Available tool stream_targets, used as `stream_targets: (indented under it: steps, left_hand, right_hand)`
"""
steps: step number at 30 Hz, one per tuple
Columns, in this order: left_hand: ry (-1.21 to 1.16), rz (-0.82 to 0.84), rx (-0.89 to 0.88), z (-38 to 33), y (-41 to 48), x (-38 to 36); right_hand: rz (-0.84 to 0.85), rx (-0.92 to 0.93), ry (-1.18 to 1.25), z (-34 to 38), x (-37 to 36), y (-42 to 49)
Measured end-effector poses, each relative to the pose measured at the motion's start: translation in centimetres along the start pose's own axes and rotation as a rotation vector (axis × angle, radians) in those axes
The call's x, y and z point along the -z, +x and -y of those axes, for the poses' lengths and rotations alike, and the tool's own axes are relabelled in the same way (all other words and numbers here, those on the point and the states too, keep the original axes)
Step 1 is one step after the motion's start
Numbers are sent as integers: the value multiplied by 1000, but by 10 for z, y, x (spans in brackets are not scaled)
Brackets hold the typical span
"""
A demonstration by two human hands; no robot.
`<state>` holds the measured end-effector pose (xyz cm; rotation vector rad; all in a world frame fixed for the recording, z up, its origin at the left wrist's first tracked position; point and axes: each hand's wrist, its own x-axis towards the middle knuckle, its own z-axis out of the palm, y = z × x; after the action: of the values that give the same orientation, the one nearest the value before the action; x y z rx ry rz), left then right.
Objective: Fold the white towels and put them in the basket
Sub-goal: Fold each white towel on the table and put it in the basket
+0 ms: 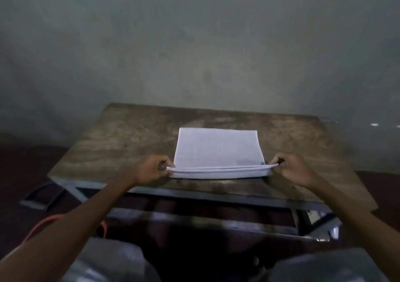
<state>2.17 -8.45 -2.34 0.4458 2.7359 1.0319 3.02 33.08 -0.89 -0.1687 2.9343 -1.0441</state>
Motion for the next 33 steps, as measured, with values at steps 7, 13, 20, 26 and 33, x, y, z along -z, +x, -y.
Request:
stream_targets:
  steps: [7,13,20,26,33]
  left_hand:
    - [-215,159,141,11,-6,-5]
    - [-265,7,172,10,39,1]
    - [-148,-202,247,29,108,-7]
    - [-91,-264,298,43,149,-16]
    - [-118,-357,301,60,166,-29]
  right_hand:
    - [70,-81,107,-12,-18,-18]
    - [49,-144,247,-13,-10,30]
    - [64,-324,414,-18,-19,111]
    - [-27,-408,458,-18,-37,148]
    - [-63,-368,336,-33,-54,170]
